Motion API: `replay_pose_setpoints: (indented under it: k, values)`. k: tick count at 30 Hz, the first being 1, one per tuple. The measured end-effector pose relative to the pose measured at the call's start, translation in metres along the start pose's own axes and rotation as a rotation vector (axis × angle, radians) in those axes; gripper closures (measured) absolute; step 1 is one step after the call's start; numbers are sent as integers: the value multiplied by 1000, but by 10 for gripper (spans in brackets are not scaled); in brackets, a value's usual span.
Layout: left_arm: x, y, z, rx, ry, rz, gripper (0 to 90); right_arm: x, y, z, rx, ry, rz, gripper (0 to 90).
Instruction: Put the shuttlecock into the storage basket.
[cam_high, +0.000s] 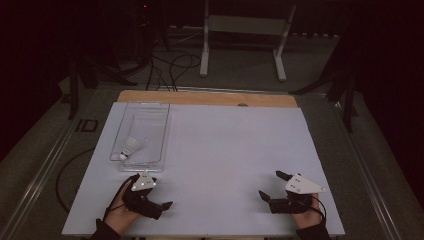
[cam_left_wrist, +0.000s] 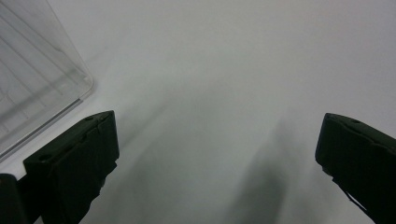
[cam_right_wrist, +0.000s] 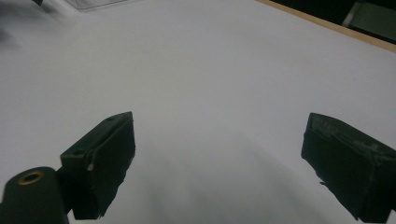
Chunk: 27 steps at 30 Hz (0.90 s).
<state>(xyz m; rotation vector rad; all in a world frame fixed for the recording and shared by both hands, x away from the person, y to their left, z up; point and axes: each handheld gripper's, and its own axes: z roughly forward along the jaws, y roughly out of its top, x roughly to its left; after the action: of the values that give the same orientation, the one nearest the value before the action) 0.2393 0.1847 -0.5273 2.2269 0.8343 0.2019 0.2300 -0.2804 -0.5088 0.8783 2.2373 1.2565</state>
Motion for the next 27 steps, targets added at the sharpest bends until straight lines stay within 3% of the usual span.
replay_pose_setpoints:
  k: [12, 27]
  values:
    - [0, -3, 5, 10, -6, -8, 5, 0, 0, 0, 2, 2, 0, 97]
    - [0, -3, 3, -28, 16, -26, 5, 0, -1, 0, 6, 3, 0, 97]
